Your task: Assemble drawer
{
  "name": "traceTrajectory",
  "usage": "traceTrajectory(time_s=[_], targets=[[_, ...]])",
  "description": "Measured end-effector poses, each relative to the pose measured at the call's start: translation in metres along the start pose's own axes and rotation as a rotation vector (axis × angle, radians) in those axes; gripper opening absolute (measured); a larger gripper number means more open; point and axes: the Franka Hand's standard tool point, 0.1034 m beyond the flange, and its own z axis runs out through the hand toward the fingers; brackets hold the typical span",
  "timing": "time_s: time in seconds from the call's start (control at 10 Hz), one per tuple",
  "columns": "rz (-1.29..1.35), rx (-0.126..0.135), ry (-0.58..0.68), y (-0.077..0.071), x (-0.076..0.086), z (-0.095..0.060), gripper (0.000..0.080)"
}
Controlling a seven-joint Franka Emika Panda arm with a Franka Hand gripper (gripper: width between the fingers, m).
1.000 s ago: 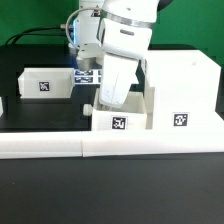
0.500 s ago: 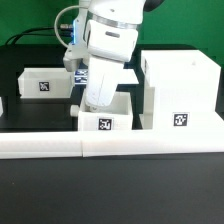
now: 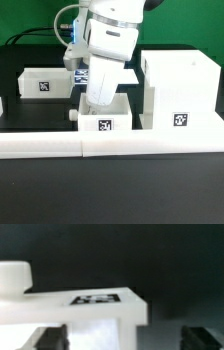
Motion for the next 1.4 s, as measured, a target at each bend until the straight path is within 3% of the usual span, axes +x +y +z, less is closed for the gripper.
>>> traceTrajectory(time_s=[0.2, 0.5, 0.7, 0.9, 1.1, 1.4], targets=[[0.006, 0.005, -0.002, 0.001, 0.003, -0.003, 0.0646], [-0.02, 0.007, 0.007, 0.002, -0.005, -0.002, 0.0649], [-0.029, 0.011, 0.106, 0.007, -0.014, -0.019, 0.0649], [-0.034, 0.046, 0.205, 0.007, -0.025, -0.031, 0.0649], [-0.021, 0.05, 0.275, 0.007, -0.044, -0.026, 0.0649], [-0.012, 0.054, 0.267, 0.006, -0.044, -0.025, 0.0649]])
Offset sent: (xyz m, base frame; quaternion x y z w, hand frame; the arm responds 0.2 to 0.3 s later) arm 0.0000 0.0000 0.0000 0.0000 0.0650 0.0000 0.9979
